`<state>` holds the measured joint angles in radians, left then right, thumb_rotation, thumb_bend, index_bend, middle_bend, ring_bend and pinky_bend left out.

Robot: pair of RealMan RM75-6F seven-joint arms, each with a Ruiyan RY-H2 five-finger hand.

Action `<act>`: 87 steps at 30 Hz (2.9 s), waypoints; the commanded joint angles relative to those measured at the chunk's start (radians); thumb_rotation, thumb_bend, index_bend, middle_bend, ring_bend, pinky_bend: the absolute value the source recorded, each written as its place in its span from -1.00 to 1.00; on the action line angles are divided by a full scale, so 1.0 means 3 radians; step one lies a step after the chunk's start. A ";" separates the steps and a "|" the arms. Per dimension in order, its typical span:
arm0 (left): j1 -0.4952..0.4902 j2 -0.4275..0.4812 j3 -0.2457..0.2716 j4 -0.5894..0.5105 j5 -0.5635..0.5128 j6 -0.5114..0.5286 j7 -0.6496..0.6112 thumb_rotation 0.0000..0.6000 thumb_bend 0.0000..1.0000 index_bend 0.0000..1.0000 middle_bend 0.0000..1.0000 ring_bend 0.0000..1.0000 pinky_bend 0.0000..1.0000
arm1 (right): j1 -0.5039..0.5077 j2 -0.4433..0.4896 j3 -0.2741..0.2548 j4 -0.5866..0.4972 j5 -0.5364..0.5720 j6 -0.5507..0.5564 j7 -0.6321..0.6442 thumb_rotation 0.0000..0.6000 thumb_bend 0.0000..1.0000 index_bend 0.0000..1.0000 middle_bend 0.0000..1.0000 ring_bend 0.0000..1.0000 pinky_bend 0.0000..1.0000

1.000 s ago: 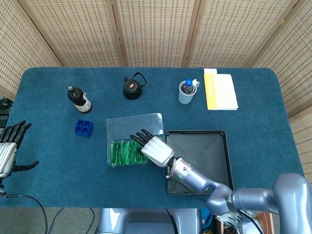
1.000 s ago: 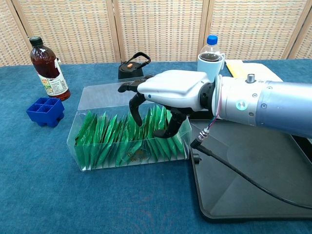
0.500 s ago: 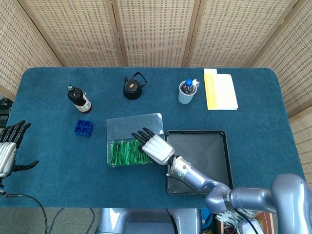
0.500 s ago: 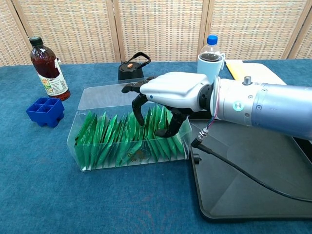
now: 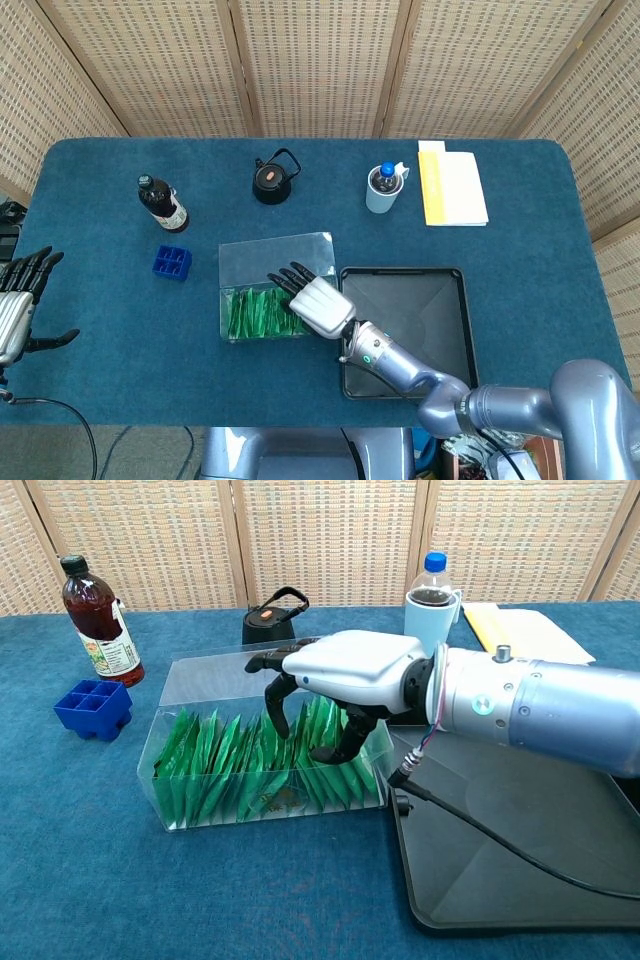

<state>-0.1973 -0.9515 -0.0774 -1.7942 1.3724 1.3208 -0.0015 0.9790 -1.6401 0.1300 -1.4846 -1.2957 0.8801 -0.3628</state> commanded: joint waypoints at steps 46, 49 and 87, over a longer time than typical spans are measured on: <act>-0.0017 0.0003 0.0001 0.0015 -0.0020 -0.0025 -0.0020 1.00 -0.83 -1.00 -1.00 -1.00 -1.00 | -0.0118 -0.0222 0.0049 0.0246 -0.0292 0.0175 0.0245 1.00 0.16 0.32 -0.66 -1.00 -0.88; -0.0021 0.0001 0.0002 0.0016 -0.0022 -0.0035 -0.0020 1.00 -0.83 -1.00 -1.00 -1.00 -1.00 | -0.0128 -0.0183 0.0065 0.0205 -0.0327 0.0211 0.0255 1.00 0.16 0.32 -0.66 -1.00 -0.88; -0.0007 0.0010 0.0042 -0.0049 0.0061 -0.0001 0.0026 1.00 -0.83 -1.00 -1.00 -1.00 -1.00 | -0.1307 0.1852 -0.0397 -0.1069 -0.1282 0.1309 0.0679 1.00 0.16 0.33 -0.65 -1.00 -0.88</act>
<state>-0.1996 -0.9486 -0.0650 -1.8086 1.3905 1.3203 0.0060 0.6014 -1.0850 0.0260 -1.8174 -1.6656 1.2619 -0.1719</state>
